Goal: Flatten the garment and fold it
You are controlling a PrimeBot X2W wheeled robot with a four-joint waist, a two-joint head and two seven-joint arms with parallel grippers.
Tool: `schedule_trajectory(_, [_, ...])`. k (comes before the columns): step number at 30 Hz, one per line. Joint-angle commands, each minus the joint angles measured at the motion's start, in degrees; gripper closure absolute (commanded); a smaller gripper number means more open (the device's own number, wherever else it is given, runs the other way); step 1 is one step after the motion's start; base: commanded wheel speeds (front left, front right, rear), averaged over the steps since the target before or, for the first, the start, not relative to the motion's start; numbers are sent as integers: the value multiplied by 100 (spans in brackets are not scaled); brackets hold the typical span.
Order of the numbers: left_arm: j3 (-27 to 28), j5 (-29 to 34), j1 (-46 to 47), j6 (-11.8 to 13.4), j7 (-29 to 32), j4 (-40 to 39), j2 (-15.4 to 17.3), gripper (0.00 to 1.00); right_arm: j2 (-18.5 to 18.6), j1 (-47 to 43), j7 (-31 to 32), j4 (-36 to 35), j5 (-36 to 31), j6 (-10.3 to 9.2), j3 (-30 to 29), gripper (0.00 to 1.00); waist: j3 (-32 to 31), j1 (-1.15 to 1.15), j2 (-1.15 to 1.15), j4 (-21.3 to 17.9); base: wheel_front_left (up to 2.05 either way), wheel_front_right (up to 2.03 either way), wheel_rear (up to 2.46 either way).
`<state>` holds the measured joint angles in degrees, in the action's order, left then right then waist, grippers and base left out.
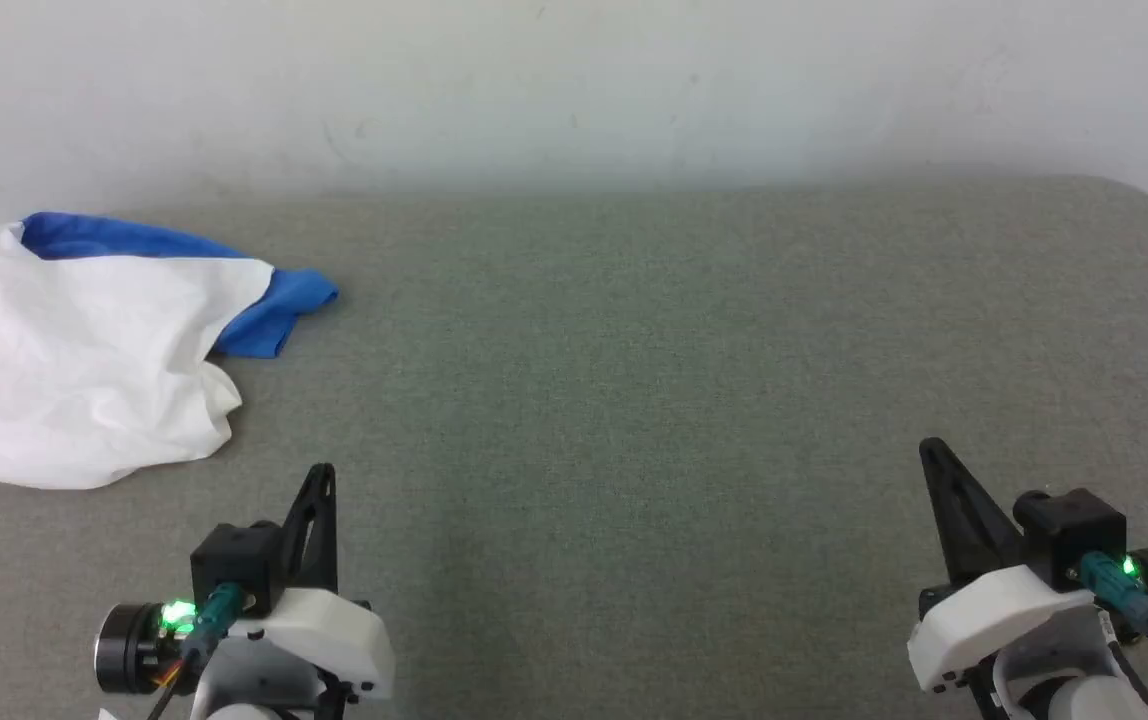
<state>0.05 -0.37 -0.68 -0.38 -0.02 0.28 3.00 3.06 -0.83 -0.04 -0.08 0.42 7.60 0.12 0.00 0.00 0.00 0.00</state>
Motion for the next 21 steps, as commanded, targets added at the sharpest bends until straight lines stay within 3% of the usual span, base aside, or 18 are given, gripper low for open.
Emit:
schedule_trajectory(1, [-5, 37, 68, 38, 2, -28, -13, 100, -18, 83, 4, 8, -42, -11, -12, 100, 0, 0, 0, 0, 0, 0, 0])
schedule_trajectory(12, [-5, 37, 68, 38, 2, -28, -13, 100, -18, 83, 4, 8, -42, -11, -12, 100, 0, 0, 0, 0, 0, 0, 0])
schedule_trajectory(13, [0, -1, -1, -1, 0, 1, 0, 0, 1, -2, 0, 0, 1, 0, 0, 0, 0, 0, 0, 0, 0, 0, 0])
schedule_trajectory(21, [-55, -102, 37, 1, -80, 45, -1, 0, 1, -28, -79, 24, 84, 0, -25, 0, 2, 0, 0, -15, 0, 0, 0])
